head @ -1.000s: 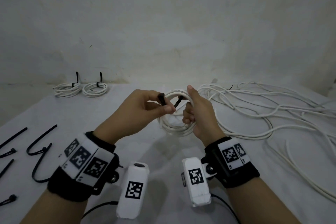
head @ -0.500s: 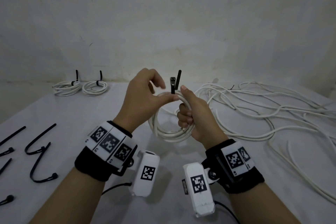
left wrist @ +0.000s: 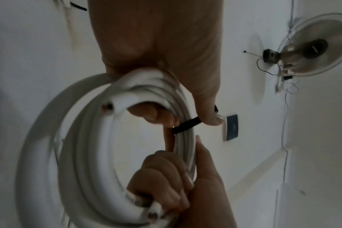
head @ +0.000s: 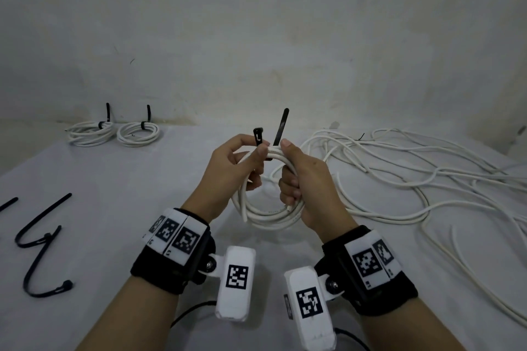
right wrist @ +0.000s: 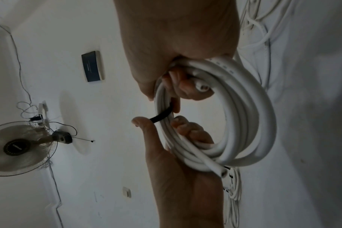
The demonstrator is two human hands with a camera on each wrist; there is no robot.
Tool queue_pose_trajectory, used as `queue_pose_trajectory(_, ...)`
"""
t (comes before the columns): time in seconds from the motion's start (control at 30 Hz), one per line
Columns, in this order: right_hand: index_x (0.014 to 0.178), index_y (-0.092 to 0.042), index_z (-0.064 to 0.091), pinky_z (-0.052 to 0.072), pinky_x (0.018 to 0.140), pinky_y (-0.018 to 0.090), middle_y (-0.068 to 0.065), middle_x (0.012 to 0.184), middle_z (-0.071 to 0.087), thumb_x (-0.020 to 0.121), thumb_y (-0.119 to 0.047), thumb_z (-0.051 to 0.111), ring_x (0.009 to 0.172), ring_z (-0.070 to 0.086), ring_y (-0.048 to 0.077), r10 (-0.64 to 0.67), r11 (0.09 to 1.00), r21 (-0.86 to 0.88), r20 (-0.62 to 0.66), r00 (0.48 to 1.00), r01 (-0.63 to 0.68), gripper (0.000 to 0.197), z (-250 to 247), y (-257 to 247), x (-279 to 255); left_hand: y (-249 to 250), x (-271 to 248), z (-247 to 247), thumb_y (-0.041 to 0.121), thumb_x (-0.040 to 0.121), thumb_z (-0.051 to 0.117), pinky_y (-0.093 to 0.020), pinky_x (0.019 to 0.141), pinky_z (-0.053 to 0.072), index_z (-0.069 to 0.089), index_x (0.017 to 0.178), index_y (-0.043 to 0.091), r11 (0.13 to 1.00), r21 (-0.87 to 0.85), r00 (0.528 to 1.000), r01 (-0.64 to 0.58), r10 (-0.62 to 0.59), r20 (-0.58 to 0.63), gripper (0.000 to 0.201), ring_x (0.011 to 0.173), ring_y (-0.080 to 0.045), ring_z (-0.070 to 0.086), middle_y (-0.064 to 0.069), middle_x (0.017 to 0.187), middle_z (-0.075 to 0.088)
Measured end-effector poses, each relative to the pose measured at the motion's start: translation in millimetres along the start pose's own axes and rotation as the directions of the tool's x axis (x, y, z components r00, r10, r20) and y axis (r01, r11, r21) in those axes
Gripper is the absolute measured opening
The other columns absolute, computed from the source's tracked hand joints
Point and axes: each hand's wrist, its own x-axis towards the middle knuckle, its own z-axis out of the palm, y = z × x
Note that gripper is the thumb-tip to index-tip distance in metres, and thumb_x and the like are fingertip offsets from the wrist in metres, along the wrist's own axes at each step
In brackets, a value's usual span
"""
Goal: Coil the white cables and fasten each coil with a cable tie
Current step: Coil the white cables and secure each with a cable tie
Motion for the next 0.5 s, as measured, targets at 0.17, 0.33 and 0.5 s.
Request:
queue_pose_trajectory(0.17,0.068,-0.027,0.075,0.027,0.04,0.021,0.003,0.051,0.027,0.094,-0.036,0.054,0.041,0.025,0.011,0.005,0.997,-0.081,0.058,0.998,0.0,0.034,3.3,3.7,-2.2,-7.3,-2.0,-5.4,0.04,0.068,0.062,-0.015,0.037,0.026,0.059,0.091,0.013,0.99,-0.123,0.997,0.067,-0.062,0.043,0.036,0.037,-0.005,0.026,0.006,0.048,0.039)
queue_pose_trajectory(0.33,0.09,-0.011,0.073,0.048,0.055,0.024,0.009,0.08,0.07,0.093,-0.043,0.051,0.061,0.061,0.014,0.069,0.989,-0.132,0.045,0.997,-0.063,0.039,-4.3,-0.1,3.2,-10.0,-4.9,-5.7,0.038,0.071,0.065,-0.016,0.036,0.022,0.055,0.085,0.011,0.99,-0.133,0.998,0.054,-0.05,0.036,0.032,0.037,-0.005,0.022,0.009,0.045,0.034)
queue_pose_trajectory(0.5,0.091,-0.008,0.071,0.054,0.06,0.023,0.007,0.079,0.073,0.091,-0.015,0.058,0.067,0.068,0.015,-0.056,0.994,-0.09,0.034,0.998,0.059,0.015,-13.3,-5.7,3.3,-12.5,-6.3,-5.8,0.032,0.071,0.075,-0.015,0.037,0.024,0.057,0.078,0.015,0.993,-0.11,0.997,0.044,-0.036,0.072,0.026,0.038,-0.008,0.023,-0.005,0.059,0.037)
